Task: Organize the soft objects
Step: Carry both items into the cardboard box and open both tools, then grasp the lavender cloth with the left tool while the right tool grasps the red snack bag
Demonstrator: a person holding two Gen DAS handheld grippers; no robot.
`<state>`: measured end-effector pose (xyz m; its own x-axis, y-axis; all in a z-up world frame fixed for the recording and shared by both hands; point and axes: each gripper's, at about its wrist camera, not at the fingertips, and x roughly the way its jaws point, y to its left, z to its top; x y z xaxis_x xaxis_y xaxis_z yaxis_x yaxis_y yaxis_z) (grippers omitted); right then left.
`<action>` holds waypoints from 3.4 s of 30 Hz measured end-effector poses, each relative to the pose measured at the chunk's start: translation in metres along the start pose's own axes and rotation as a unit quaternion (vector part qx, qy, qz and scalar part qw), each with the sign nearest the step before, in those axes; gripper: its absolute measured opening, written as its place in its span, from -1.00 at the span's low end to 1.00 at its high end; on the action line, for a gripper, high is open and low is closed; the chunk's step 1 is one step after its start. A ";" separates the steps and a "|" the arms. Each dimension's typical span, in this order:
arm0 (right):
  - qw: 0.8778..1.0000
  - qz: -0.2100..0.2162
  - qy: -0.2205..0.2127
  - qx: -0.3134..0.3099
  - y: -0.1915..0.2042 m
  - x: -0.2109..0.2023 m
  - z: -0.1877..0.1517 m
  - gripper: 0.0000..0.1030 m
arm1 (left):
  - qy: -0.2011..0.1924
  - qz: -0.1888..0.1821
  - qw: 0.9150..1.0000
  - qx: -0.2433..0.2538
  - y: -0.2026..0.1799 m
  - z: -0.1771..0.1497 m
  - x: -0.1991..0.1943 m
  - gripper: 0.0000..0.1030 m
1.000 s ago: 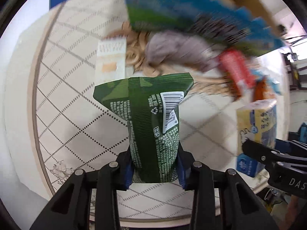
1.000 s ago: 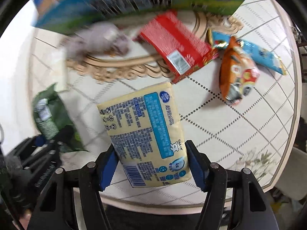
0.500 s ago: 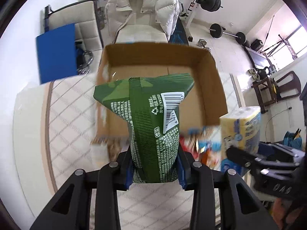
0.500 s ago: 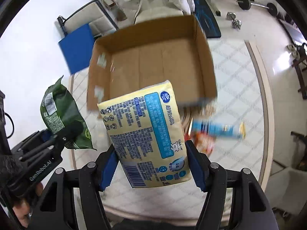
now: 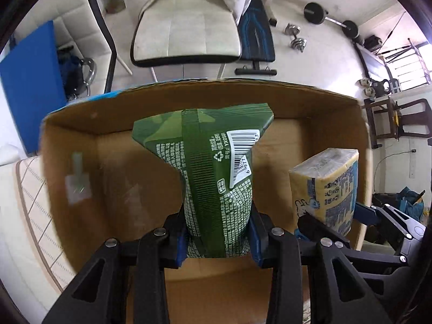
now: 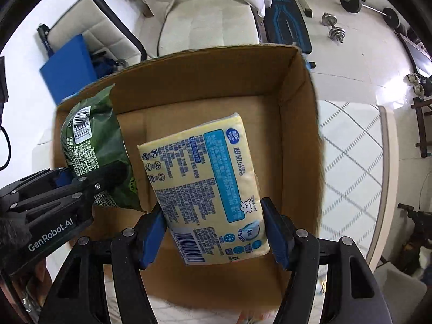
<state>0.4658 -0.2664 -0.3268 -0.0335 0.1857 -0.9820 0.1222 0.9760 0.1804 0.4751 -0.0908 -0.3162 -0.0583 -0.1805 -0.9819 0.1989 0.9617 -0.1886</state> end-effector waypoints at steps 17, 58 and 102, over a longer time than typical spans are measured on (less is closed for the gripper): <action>1.000 -0.005 0.011 -0.015 0.010 0.017 0.020 0.56 | 0.023 0.031 0.999 -0.026 0.004 0.011 0.006 0.02; 0.988 -0.044 -0.147 -0.026 0.048 -0.149 -0.224 0.94 | -0.196 0.108 0.974 -0.029 -0.013 -0.223 -0.181 0.93; 0.995 -0.033 0.089 -0.011 0.010 0.098 -0.240 0.25 | 0.052 0.003 0.950 -0.309 0.062 -0.246 0.071 0.93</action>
<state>0.2260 -0.2111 -0.4075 -0.2156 0.1363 -0.9669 0.0922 0.9886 0.1188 0.2426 0.0062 -0.3930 -0.1623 -0.1842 -0.9694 -0.4106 0.9059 -0.1034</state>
